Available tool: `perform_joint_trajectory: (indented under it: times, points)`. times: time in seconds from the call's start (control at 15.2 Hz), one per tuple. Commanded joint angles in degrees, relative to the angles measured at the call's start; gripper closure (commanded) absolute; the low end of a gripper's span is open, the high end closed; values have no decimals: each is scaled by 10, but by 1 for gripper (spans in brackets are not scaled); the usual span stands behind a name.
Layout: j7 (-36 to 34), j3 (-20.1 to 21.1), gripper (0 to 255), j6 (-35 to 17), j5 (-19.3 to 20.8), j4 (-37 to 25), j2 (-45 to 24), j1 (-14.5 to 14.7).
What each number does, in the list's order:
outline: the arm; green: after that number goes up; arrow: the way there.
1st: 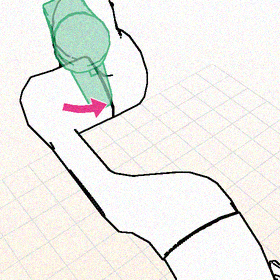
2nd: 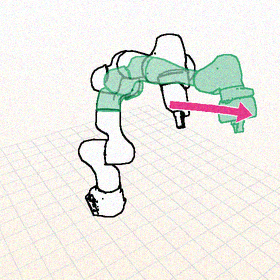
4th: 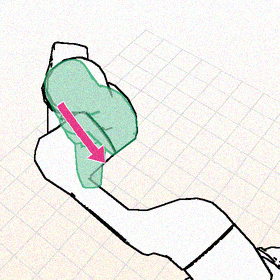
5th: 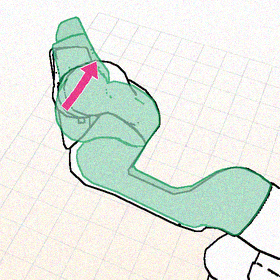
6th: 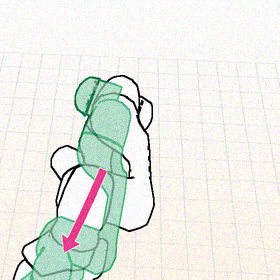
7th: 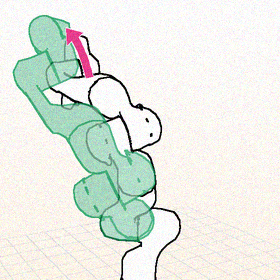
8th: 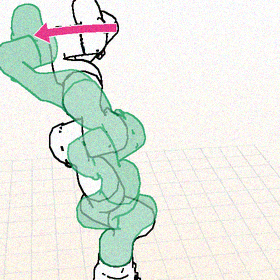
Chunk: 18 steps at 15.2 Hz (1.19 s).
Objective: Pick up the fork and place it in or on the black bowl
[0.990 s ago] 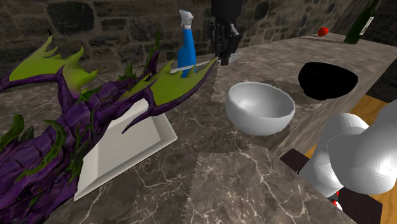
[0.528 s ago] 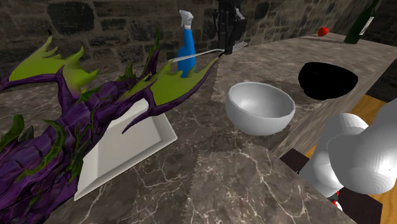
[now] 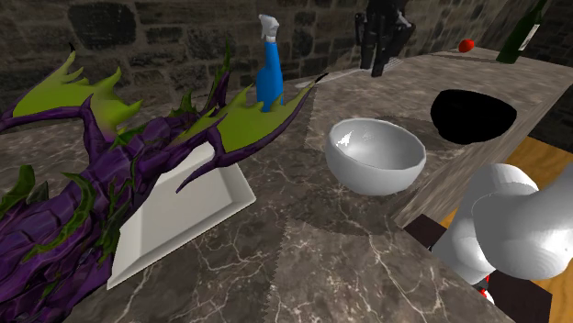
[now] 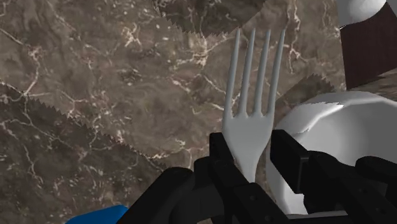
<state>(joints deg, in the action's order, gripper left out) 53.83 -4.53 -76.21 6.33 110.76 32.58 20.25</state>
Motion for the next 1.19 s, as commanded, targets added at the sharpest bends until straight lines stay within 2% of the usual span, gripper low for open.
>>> perform_joint_trajectory:
  times: [0.0, 0.53, 1.12]
  points:
    - [19, -14, 255, 8, 11, 21, 31, -6]
    - [98, -70, 255, 52, 67, 77, 143, -29]
    - [202, -144, 255, 109, 154, 90, 236, -55]
